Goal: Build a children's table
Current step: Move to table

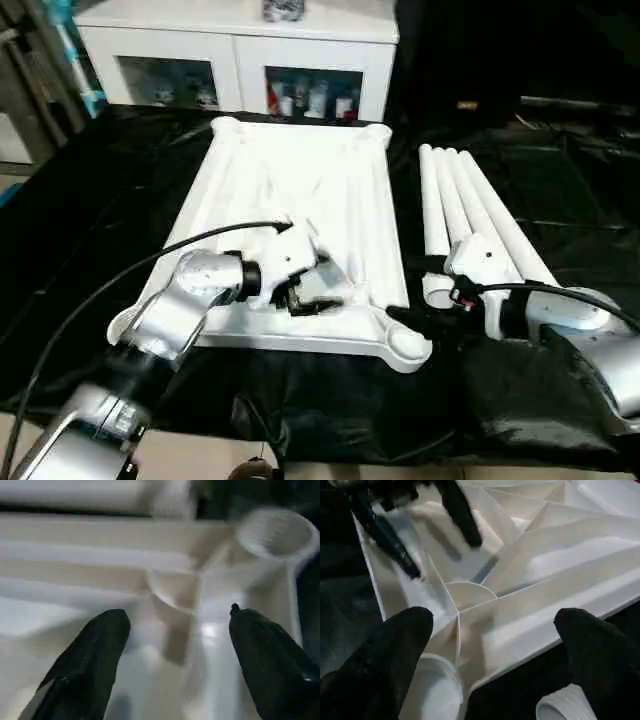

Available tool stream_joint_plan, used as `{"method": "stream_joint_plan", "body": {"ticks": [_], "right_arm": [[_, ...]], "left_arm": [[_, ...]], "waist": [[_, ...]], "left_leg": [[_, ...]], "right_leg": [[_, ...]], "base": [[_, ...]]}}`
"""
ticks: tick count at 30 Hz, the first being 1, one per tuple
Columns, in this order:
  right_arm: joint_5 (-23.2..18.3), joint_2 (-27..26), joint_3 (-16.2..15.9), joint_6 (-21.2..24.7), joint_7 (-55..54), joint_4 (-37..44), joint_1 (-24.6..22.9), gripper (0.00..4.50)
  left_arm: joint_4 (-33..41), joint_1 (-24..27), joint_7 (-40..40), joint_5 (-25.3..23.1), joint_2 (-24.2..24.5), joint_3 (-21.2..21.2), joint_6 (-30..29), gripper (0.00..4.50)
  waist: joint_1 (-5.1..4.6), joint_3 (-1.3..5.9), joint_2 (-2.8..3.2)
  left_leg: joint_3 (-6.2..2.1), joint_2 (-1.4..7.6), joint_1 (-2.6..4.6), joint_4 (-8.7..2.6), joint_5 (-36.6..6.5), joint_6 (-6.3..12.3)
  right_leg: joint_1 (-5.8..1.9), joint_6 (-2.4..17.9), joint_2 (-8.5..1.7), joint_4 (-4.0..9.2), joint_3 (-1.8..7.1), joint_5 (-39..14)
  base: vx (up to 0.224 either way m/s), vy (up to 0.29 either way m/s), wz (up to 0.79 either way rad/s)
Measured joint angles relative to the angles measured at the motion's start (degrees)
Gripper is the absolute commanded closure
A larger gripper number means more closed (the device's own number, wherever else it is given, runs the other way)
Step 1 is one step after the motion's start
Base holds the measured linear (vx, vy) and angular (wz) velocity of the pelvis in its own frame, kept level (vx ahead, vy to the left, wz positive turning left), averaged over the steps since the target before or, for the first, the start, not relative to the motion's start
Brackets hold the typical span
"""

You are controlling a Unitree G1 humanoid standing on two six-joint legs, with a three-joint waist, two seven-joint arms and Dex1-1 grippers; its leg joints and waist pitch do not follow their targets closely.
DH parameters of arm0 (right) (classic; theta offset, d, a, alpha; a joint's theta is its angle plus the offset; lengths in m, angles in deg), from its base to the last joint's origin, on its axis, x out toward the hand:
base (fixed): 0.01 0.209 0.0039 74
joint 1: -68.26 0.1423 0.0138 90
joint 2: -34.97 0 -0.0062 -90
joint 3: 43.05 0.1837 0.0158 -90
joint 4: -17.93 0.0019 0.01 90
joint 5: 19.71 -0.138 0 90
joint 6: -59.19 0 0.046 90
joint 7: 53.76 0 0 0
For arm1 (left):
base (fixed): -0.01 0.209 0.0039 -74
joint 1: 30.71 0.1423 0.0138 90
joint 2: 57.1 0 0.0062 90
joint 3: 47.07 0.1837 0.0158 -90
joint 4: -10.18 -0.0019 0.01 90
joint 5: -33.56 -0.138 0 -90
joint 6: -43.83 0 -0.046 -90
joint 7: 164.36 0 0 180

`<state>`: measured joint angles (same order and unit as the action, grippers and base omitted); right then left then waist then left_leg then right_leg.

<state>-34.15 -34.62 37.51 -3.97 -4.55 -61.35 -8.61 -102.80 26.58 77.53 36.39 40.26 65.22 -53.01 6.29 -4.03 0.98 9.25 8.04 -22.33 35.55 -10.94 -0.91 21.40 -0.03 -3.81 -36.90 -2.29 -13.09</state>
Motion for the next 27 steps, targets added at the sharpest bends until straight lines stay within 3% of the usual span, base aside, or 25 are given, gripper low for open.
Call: {"method": "stream_joint_plan", "body": {"ticks": [4,5,8,10,13,15,18,27], "right_arm": [[-1.0,0.5,0.0,0.3,1.6,0.3,-0.3,0.0],[-1.0,0.6,0.0,0.3,1.9,0.3,-0.4,0.0],[-1.0,0.7,-0.1,0.5,2.2,0.5,-0.4,0.0],[-1.0,0.7,-0.1,0.6,2.3,0.5,-0.4,0.0],[-1.0,0.7,-0.2,0.7,2.3,0.5,-0.4,0.0],[-1.0,0.7,-0.3,0.7,2.5,0.6,-0.4,0.0],[-1.0,0.7,-0.9,0.8,2.7,1.0,-0.4,0.0],[-0.8,0.7,-1.7,1.3,3.2,1.7,-0.4,0.0]], "left_arm": [[-3.1,-1.1,4.5,0.1,0.3,1.2,0.0,1.34],[-3.7,-1.3,5.1,0.1,0.3,1.2,0.3,1.57],[-8.0,-3.1,4.7,-0.6,-0.4,1.3,2.9,1.59],[-9.5,-3.8,4.0,-1.3,-0.7,1.3,3.9,1.97],[-10.7,-4.3,3.9,-1.7,-1.2,1.3,4.9,1.97],[-12.2,-4.8,3.8,-2.6,-1.3,1.4,5.9,2.37],[-14.5,-6.1,3.5,-4.4,-1.1,2.1,7.2,2.48],[-16.7,-6.9,3.4,-5.0,-1.3,2.3,9.5,3.45]], "waist": [[0.21,0.01,0.01],[0.21,0.0,0.01],[0.34,0.0,0.02],[0.33,0.0,0.02],[0.32,0.0,0.02],[0.31,0.0,0.01],[0.32,0.0,0.01],[0.31,0.0,0.01]], "left_leg": [[0.31,0.16,-0.31,0.0,0.1,0.16],[0.43,0.23,-0.31,0.0,0.1,0.17],[0.56,0.28,-0.31,0.0,0.1,0.16],[0.62,0.28,-0.3,0.0,0.1,0.16],[0.7,0.28,-0.3,0.0,0.1,0.17],[0.74,0.28,-0.3,0.0,0.1,0.17],[0.75,0.28,-0.3,-0.02,0.1,0.17],[0.78,0.28,-0.3,-0.05,0.1,0.16]], "right_leg": [[0.33,0.0,-0.02,-0.02,-0.01,0.0],[0.33,0.0,-0.03,-0.02,-0.01,0.0],[0.33,0.0,-0.08,-0.04,-0.04,0.0],[0.32,0.0,-0.14,-0.07,-0.06,0.0],[0.32,0.0,-0.24,-0.07,-0.09,0.0],[0.33,0.0,-0.26,-0.06,-0.08,0.0],[0.34,0.0,-0.26,-0.04,-0.08,0.0],[0.35,0.0,-0.29,-0.04,-0.08,0.0]], "base": [[0.0,0.0,0.0],[0.0,0.0,0.0],[0.0,0.0,0.0],[0.0,0.0,0.0],[0.0,0.0,0.0],[0.0,0.0,0.0],[0.0,0.0,0.0],[0.0,0.0,0.0]]}}
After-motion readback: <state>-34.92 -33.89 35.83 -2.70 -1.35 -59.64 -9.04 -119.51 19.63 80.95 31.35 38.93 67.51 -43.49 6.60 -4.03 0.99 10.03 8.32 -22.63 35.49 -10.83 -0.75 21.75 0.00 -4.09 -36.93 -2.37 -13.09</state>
